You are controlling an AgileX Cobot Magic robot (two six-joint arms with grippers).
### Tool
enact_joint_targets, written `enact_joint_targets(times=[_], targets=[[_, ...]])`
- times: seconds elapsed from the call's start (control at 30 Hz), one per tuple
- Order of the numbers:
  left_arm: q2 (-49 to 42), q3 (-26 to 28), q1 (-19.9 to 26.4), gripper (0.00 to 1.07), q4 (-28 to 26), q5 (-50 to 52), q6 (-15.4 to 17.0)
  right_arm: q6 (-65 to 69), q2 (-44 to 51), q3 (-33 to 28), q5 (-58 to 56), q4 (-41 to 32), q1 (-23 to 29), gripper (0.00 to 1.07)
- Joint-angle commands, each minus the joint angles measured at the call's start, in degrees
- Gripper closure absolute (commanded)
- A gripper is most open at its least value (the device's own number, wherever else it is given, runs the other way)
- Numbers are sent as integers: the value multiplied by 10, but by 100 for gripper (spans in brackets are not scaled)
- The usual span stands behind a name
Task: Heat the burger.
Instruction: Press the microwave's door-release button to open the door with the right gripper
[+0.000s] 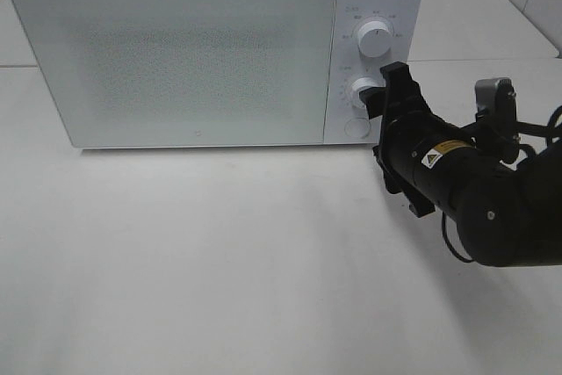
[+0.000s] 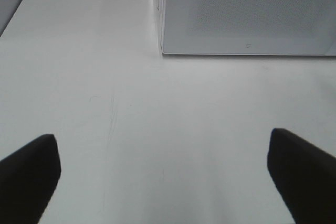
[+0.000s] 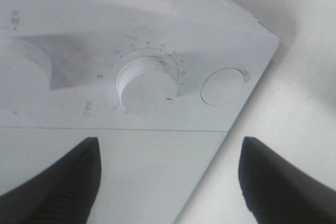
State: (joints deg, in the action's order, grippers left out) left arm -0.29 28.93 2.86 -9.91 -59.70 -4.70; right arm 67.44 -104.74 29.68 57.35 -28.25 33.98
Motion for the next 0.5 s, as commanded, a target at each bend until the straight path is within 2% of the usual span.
enact_joint_targets(times=[0.03,0.43,0.5], targets=[[-14,-1,0,6,-5,6,3,-115,56,-7,-95,13,-5,36],[-14,-1,0,6,-5,6,3,-405,161,-1,-307,9,-5,36],[-14,-1,0,6,-5,6,3,-472,176,18,-380,18,-13,36]])
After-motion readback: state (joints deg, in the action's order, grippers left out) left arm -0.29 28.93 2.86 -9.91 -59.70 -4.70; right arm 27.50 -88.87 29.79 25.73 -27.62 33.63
